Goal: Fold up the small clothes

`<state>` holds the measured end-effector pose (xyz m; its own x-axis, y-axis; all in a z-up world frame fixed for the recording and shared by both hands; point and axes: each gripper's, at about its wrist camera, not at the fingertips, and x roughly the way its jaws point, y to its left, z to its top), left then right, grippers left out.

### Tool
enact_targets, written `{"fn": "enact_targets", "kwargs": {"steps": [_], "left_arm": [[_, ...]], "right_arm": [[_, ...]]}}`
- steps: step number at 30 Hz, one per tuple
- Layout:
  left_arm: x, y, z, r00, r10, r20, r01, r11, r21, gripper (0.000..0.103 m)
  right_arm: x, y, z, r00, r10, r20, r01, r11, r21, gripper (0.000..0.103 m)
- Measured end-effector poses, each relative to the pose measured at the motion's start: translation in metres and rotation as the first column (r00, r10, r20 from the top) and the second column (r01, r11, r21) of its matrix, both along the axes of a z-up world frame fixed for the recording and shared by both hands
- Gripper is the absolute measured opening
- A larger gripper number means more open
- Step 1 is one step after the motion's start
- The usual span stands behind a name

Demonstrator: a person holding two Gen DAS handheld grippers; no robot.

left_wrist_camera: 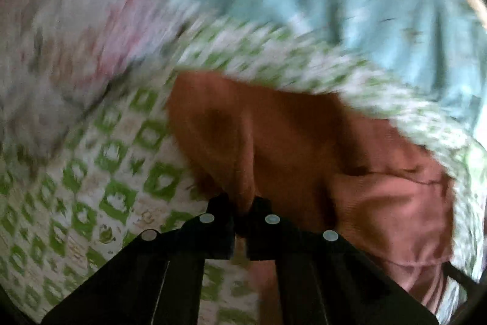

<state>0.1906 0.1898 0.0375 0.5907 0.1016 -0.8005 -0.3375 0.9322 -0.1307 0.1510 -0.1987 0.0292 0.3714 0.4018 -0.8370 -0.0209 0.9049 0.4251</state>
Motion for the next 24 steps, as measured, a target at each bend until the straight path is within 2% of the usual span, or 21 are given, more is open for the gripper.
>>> {"fn": "enact_targets", "kwargs": {"steps": [3,6,10,13,16,19,21,24], "left_arm": [[-0.004,-0.041,0.038,0.989,-0.126,0.078,0.126,0.992,0.012,0.002],[0.004,-0.089,0.061,0.958,-0.255,0.129,0.260,0.965,-0.021,0.002],[0.021,-0.167,0.064,0.897,-0.418,0.146,0.430,0.900,-0.068,0.002],[0.040,-0.229,0.046,0.841,-0.527,0.122,0.539,0.836,-0.103,0.002],[0.060,-0.273,0.015,0.807,-0.587,0.067,0.590,0.796,-0.135,0.002],[0.082,-0.306,-0.020,0.778,-0.628,0.004,0.622,0.770,-0.143,0.003],[0.092,-0.318,-0.045,0.766,-0.641,-0.052,0.628,0.763,-0.155,0.006],[0.095,-0.320,-0.068,0.748,-0.654,-0.117,0.628,0.753,-0.193,0.022]], "right_arm": [[0.002,-0.004,0.003,1.000,-0.022,0.018,0.022,1.000,0.000,0.035],[0.002,-0.012,0.008,0.998,-0.059,0.034,0.058,0.998,0.011,0.035],[-0.005,-0.029,0.019,0.991,-0.113,0.076,0.113,0.994,0.008,0.035],[-0.014,-0.049,0.025,0.979,-0.182,0.097,0.183,0.983,-0.004,0.035],[-0.023,-0.075,0.024,0.963,-0.253,0.099,0.255,0.967,-0.015,0.035],[-0.032,-0.100,0.020,0.945,-0.315,0.085,0.317,0.948,-0.016,0.035],[-0.036,-0.111,0.017,0.938,-0.336,0.079,0.339,0.941,-0.019,0.035],[-0.040,-0.119,0.013,0.937,-0.341,0.071,0.343,0.939,-0.019,0.035]]}}
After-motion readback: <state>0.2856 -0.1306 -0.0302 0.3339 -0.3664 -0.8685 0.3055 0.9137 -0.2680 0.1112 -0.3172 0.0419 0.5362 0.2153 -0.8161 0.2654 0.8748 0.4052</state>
